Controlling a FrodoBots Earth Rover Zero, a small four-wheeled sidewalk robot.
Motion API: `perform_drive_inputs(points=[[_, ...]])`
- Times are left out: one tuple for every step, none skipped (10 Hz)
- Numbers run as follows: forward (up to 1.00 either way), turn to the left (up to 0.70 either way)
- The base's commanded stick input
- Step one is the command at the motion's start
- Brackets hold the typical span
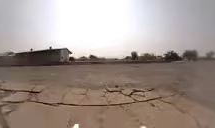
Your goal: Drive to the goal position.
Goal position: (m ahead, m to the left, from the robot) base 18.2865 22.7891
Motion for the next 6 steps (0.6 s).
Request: perform_drive_inputs(points=[[1.0,0.27],[1.0,0.27],[1.0,0.27],[1.0,0.27],[1.0,0.27],[1.0,0.27]])
